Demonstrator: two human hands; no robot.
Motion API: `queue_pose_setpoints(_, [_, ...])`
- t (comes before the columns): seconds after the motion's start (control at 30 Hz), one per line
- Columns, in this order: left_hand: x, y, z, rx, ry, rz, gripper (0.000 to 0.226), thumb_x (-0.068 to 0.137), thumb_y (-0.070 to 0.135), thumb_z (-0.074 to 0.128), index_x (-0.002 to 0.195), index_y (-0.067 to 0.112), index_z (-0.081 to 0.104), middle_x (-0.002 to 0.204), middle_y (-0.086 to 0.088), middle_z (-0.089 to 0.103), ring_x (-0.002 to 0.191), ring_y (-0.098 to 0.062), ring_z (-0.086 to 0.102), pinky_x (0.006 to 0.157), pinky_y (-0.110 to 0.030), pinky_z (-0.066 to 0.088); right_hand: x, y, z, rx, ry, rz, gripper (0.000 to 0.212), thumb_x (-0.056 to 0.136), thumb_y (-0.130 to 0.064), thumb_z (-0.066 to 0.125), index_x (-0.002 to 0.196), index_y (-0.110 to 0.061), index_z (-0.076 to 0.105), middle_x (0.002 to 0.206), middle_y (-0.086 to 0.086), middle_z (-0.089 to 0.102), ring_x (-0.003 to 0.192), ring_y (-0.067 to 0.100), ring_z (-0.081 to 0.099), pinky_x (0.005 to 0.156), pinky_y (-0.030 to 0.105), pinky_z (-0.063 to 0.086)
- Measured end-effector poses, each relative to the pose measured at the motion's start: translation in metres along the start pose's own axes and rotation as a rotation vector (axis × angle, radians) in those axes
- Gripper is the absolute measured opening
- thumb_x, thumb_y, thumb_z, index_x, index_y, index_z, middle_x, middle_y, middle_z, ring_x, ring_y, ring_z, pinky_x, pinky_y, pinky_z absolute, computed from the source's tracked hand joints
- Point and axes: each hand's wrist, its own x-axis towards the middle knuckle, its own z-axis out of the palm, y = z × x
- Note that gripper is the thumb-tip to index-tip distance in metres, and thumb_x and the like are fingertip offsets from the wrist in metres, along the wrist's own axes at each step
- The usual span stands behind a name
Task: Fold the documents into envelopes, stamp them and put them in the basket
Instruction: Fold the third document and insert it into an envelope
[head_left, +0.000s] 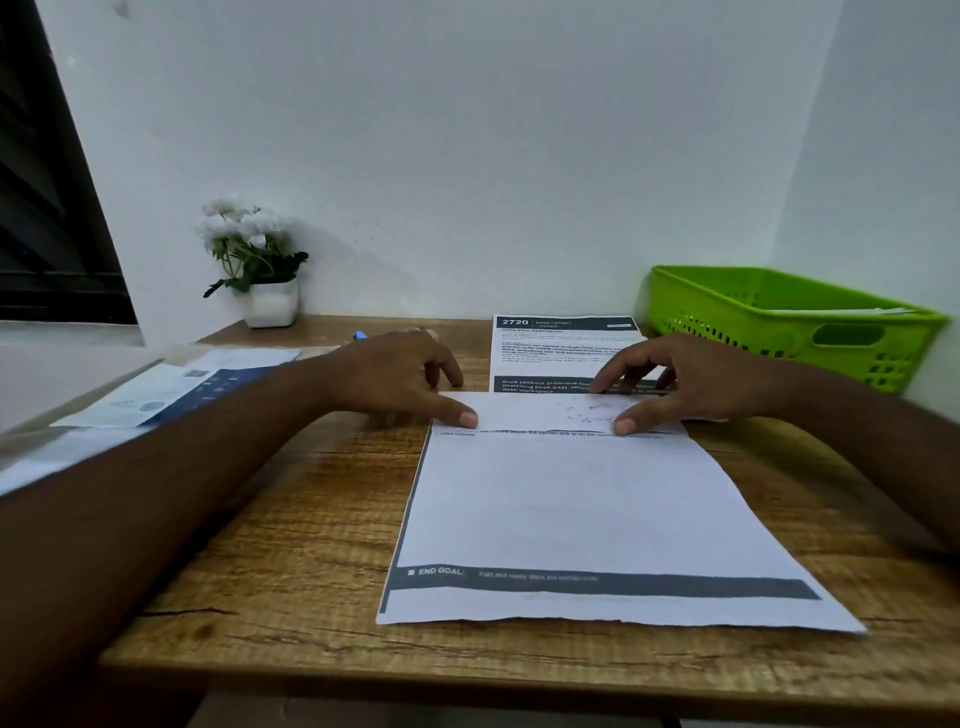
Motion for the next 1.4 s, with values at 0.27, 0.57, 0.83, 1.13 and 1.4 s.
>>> queue_pose_setpoints(0.27, [0.001,-0.003,0.002,-0.168,-0.063,-0.041,0.052,0.068,0.054,0.073,0.109,0.024,0.062,0.104,0.004,0.06,0.086,-0.003,0.054,0.07,-0.014,0.041,-0.001,-0.004,0.002,0.075,0.018,0.083,0.1,0.055,-0.042,0.084,0.141,-0.038,0.033,0.114,-0.013,0.066,0.102,-0.001,0.058,0.07,0.002,0.039])
queue_pose_setpoints(0.57, [-0.006,0.001,-0.004,-0.229,0.001,-0.011,0.04,0.069,0.042,0.081,0.1,0.028,0.061,0.096,0.012,0.06,0.078,0.0,0.054,0.063,-0.006,0.04,-0.004,-0.012,0.001,-0.041,0.139,-0.044,0.113,0.052,-0.042,0.09,0.145,-0.043,0.026,0.104,-0.01,0.058,0.087,-0.004,0.048,0.074,0.005,0.036])
queue_pose_setpoints(0.83, [-0.013,0.003,-0.02,-0.479,0.075,0.064,0.025,0.067,0.016,0.084,0.085,0.011,0.068,0.071,-0.006,0.068,0.066,-0.017,0.057,0.063,-0.026,0.047,-0.015,-0.028,-0.008,0.015,0.206,-0.071,0.076,0.058,-0.029,0.092,0.124,-0.039,0.056,0.095,-0.004,0.065,0.086,0.005,0.063,0.076,0.016,0.047])
queue_pose_setpoints(1.13, [-0.015,-0.001,-0.023,-0.536,-0.014,0.138,0.02,0.063,0.016,0.088,0.071,0.018,0.069,0.08,-0.012,0.067,0.076,-0.024,0.058,0.07,-0.036,0.045,-0.022,-0.033,-0.015,0.116,0.148,-0.167,0.013,0.075,-0.033,0.079,0.083,-0.024,0.074,0.084,-0.002,0.072,0.075,0.016,0.063,0.069,0.033,0.049])
queue_pose_setpoints(1.4, [-0.018,0.004,-0.026,-0.45,-0.349,0.137,0.042,0.052,0.046,0.089,0.084,0.024,0.073,0.079,-0.003,0.063,0.072,-0.013,0.053,0.064,-0.025,0.042,-0.021,-0.03,-0.011,0.202,-0.011,-0.175,0.027,0.079,-0.041,0.077,0.09,-0.017,0.075,0.087,0.009,0.073,0.078,0.027,0.065,0.072,0.036,0.049])
